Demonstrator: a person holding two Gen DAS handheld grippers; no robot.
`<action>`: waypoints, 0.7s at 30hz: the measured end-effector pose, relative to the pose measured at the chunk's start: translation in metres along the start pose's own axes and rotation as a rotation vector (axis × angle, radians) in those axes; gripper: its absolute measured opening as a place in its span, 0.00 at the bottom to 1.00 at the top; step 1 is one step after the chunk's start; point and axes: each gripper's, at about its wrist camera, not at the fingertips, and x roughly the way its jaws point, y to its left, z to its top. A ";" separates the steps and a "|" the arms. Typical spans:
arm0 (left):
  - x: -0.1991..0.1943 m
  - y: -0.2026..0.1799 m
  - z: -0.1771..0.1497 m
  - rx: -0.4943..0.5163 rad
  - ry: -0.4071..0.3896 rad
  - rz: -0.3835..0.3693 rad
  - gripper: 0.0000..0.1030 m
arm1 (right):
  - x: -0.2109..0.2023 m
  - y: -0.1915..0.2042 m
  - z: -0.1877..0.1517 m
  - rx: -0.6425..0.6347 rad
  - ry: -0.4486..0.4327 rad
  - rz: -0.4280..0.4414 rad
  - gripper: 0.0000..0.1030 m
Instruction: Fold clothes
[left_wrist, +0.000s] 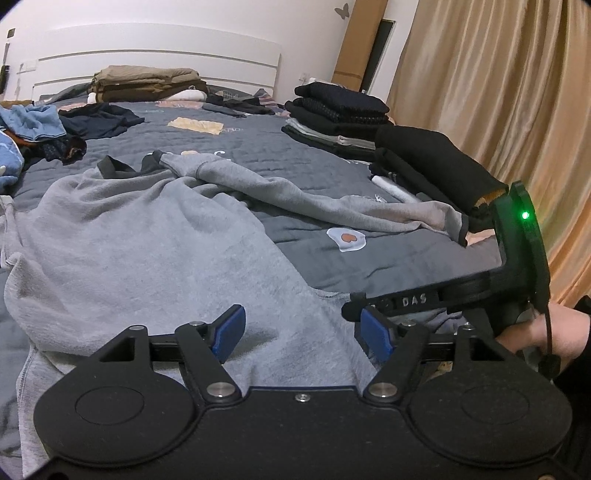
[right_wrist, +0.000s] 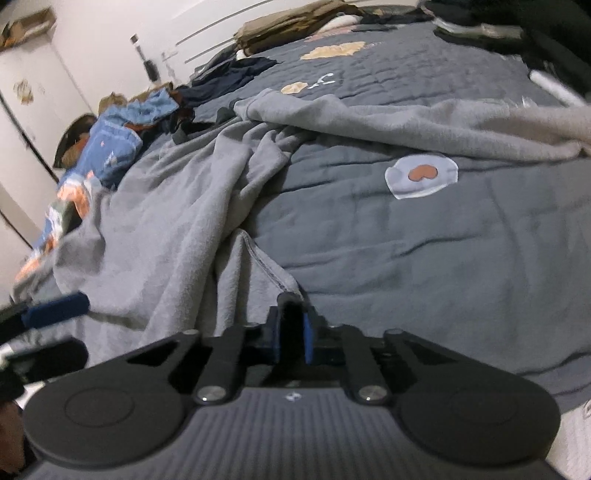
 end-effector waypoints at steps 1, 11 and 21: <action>0.000 0.000 0.000 0.000 -0.001 0.001 0.66 | -0.003 -0.002 0.001 0.023 -0.007 0.013 0.04; -0.002 0.000 0.004 -0.012 -0.020 0.009 0.67 | -0.068 -0.019 0.008 0.188 -0.171 0.110 0.03; -0.007 -0.004 0.011 -0.019 -0.057 -0.001 0.67 | -0.151 -0.038 -0.027 0.321 -0.311 0.071 0.03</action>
